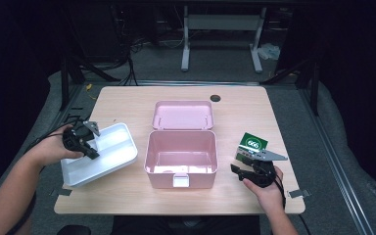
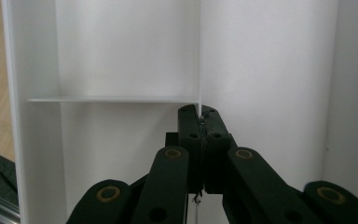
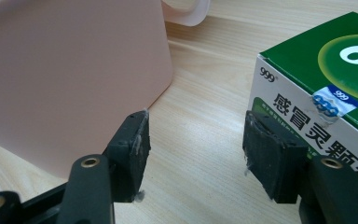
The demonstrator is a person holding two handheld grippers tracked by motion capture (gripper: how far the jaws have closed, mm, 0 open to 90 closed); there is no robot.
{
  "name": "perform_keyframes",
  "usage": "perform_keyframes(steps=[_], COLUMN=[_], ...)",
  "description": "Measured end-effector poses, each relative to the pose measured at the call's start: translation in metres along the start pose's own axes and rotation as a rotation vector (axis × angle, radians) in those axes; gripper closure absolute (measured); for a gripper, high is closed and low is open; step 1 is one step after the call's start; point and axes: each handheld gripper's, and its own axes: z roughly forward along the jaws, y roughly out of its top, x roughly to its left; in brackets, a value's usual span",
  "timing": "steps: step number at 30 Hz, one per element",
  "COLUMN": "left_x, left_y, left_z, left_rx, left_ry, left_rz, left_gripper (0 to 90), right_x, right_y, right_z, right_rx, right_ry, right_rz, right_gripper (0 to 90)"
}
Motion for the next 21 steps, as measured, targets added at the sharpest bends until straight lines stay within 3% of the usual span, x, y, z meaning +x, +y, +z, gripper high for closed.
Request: perform_keyframes(steps=[2, 4, 9, 12, 16, 21], left_x=[0.000, 0.001, 0.004, 0.005, 0.003, -0.003], left_y=[-0.003, -0.010, -0.021, -0.023, -0.023, -0.025], left_z=[0.008, 0.029, 0.051, 0.054, 0.054, 0.041], left_rx=[0.010, 0.046, 0.036, 0.005, 0.008, -0.108], left_ry=[-0.007, -0.015, -0.020, -0.010, 0.010, 0.077], left_rz=[-0.002, -0.023, -0.060, -0.078, -0.071, -0.114], left_gripper=[89.3, 89.2, 88.5, 87.7, 80.0, 70.4], right_x=[0.000, 0.001, 0.002, 0.002, 0.001, 0.001], right_y=[0.000, 0.000, 0.001, 0.001, 0.001, 0.001], right_z=[0.000, 0.000, 0.000, 0.001, 0.001, 0.000], right_rx=[0.000, -0.001, -0.001, 0.001, 0.002, 0.000], right_ry=[0.001, 0.003, 0.003, 0.001, 0.000, 0.003], right_rz=[-0.002, -0.003, -0.007, -0.007, -0.005, -0.006], right_gripper=[41.1, 41.1, 41.1, 41.1, 41.1, 41.1])
